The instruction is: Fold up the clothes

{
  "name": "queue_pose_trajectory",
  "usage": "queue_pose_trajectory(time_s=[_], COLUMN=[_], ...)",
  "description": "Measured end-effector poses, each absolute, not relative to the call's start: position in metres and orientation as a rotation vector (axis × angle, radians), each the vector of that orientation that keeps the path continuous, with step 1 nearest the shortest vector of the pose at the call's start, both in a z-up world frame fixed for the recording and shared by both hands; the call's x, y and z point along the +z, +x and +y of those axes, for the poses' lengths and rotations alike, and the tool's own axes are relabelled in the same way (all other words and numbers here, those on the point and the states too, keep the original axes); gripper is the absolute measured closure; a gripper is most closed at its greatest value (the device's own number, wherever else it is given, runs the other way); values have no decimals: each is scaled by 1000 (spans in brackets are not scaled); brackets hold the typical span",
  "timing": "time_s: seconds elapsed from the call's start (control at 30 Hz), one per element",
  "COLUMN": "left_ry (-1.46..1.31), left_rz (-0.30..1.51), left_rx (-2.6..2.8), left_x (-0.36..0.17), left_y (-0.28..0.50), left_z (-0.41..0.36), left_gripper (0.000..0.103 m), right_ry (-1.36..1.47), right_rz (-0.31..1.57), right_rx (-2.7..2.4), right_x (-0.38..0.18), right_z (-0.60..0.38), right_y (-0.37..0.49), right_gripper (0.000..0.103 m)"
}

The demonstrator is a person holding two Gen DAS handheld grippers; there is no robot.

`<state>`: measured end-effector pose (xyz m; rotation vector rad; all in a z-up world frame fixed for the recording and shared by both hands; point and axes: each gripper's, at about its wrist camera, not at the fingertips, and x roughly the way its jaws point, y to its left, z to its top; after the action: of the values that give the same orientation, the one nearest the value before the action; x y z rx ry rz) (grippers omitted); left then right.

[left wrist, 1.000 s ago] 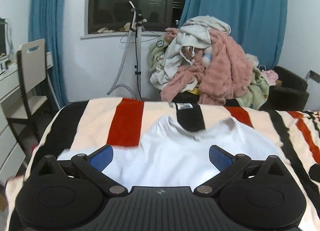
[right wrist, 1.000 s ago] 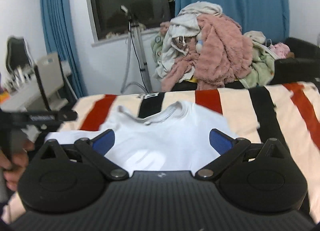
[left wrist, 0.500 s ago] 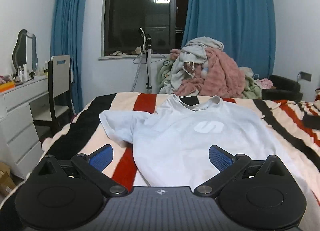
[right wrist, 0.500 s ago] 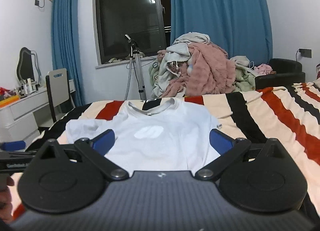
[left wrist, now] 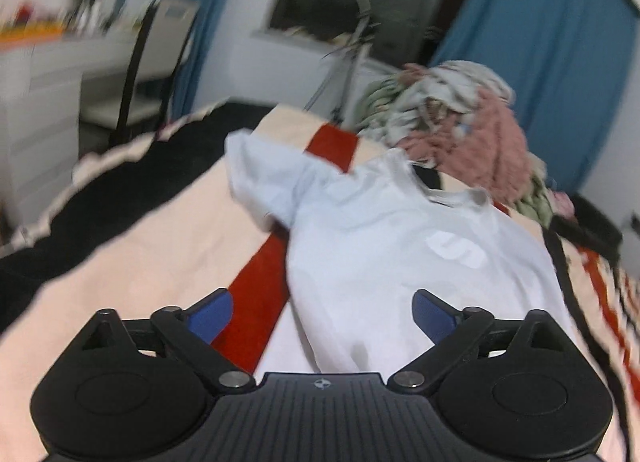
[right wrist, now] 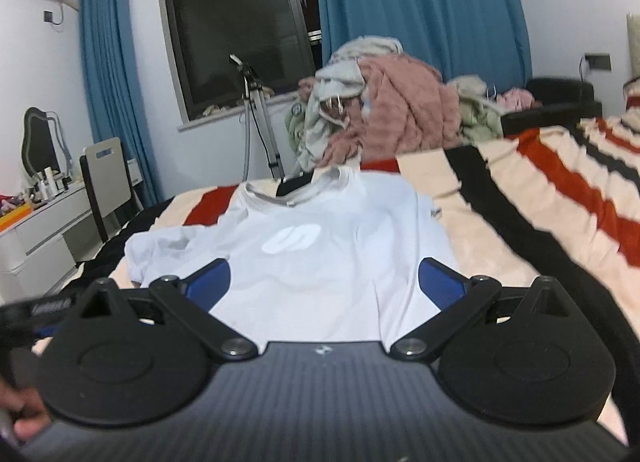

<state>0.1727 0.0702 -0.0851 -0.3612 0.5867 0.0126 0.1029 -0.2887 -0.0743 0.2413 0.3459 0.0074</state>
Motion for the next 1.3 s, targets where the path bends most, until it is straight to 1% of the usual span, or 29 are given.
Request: queue_pose_trajectory(time_s=[0.07,0.13,0.2,0.23,0.3,0.33,0.37,0.5,0.57,0.6,0.63,0.67,0.7,0.73,0.77,1.0,1.07,1.17,1.2,1.23,1.3], left_ry=[-464,-598,-767,-843,-973,-995,-1012,-1046,-1076,-1085,-1083,-1078,-1063,-1046,-1015,-483,-436,-399,-403,-409,-431], left_rz=[604,600,595,595,585,580,573,510,486,480,483,491,509,522,520,445,484,518,521,533,578], left_rx=[34,56,52,39,13,14,19,75,112,132,149,166,180,188,184,316,335,353,346,335,300], left_x=[-95,-108,-127,-135,-151,-154,-157,-161,-161,-162,-162,-162,-161,-158,-153,-74,-75,-79,-81,-82,-85], left_y=[199,224,247,256,273,281,289,322,341,350,360,370,379,387,394,439,449,452,446,438,415], left_z=[89,108,127,134,143,144,144,149,157,162,167,173,180,187,192,196,196,196,197,198,199], left_gripper=[14,21,33,36,35,32,31,31,39,50,63,72,88,96,99,100,95,71,56,50,49], right_ry=[259,274,299,310,319,323,327,343,344,344,344,346,349,350,350,274,248,229,224,219,212], right_rz=[360,373,383,389,402,410,418,451,460,461,464,465,466,468,469,438,427,418,417,417,414], right_rx=[16,17,18,16,13,10,9,-2,-13,-19,-27,-32,-36,-42,-46,-67,-67,-66,-65,-62,-57], right_x=[-80,-85,-90,-93,-99,-103,-106,-119,-124,-126,-127,-129,-131,-132,-133,-134,-133,-133,-133,-133,-132], right_z=[-289,-288,-289,-290,-290,-290,-290,-290,-291,-291,-291,-291,-292,-292,-292,-285,-284,-281,-280,-279,-277], right_y=[109,116,124,129,138,142,147,166,174,177,180,183,185,188,190,198,199,200,201,201,201], right_gripper=[1,1,1,1,1,1,1,1,1,1,1,1,1,1,1,1,1,1,1,1,1])
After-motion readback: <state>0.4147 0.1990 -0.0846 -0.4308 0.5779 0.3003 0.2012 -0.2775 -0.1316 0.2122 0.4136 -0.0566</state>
